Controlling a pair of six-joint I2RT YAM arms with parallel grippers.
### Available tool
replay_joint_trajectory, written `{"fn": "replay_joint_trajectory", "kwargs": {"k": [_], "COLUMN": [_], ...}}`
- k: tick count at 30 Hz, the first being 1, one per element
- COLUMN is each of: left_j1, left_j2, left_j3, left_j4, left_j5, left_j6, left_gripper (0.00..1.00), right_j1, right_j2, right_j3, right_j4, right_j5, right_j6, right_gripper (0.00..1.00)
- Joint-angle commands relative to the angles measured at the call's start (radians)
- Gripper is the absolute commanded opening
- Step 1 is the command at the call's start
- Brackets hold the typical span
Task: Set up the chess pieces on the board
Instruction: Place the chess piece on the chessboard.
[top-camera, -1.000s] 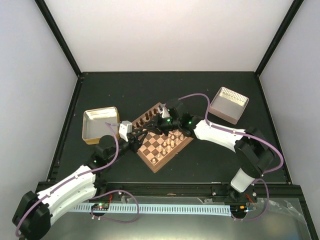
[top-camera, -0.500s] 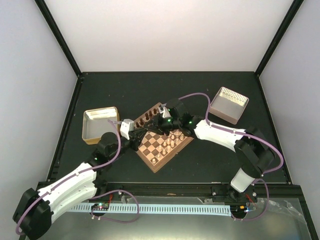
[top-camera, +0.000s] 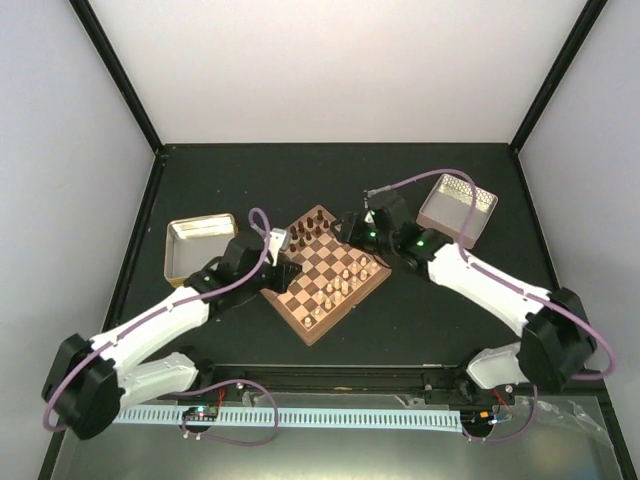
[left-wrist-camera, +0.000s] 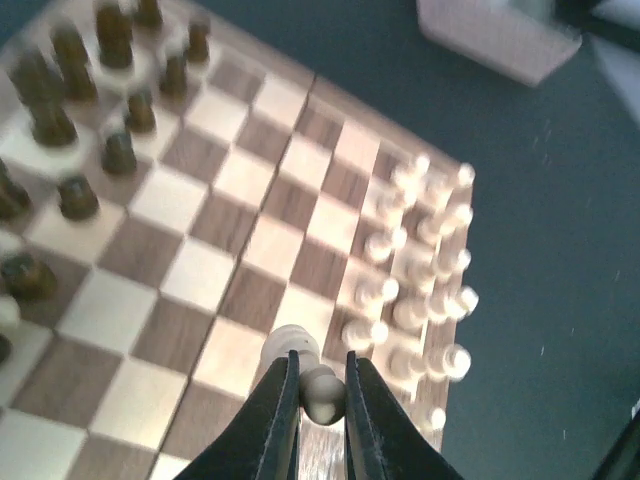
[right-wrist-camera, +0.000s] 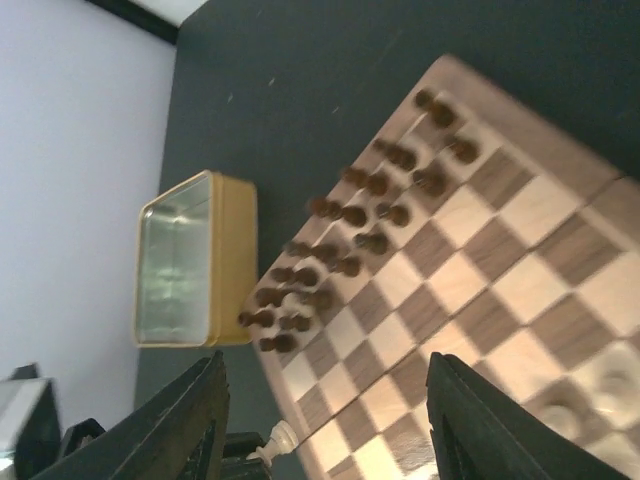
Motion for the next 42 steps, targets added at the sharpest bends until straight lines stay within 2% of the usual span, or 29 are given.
{"fn": "replay_joint_trajectory", "kwargs": {"k": [1,6,12,21,33,42], "left_j1": [-0.018,-0.063,-0.108,-0.120,-0.139,-0.146], "left_j2": [0.138,0.320,0.437,0.502,0.570,0.573], "left_j3": [0.114,0.210,0.264,0.322,0.385,0.390], "left_j4": [-0.234,-0.364,-0.400,-0.491,-0.594,-0.597], "left_j5": [0.111,0.134,0.138,0.165,0.086,0.081], "left_j6": [-0.018,0.005,0.031,0.081,0.138,0.145], "left_gripper": [0.02,0.02,0.02,0.02,0.03,0.20], "right_j1": [-0.025,-0.045,-0.055,-0.060,-0.061,-0.060], "right_j2": [-0.101,-0.177,-0.199,-0.202,-0.188,-0.179], "right_j3": [-0.062,-0.139,-0.174,-0.169,-0.169,-0.160], "right_j4": [-0.098,-0.107,-0.105,-0.121,-0.116,-0.116], "right_j5": [0.221,0.277,0.279,0.257,0.215,0.192], "right_j6": [-0.098,-0.104,-0.103,-0.132,-0.146,-0.149], "right_gripper": [0.56,0.56,0.56,0.56,0.56,0.56]}}
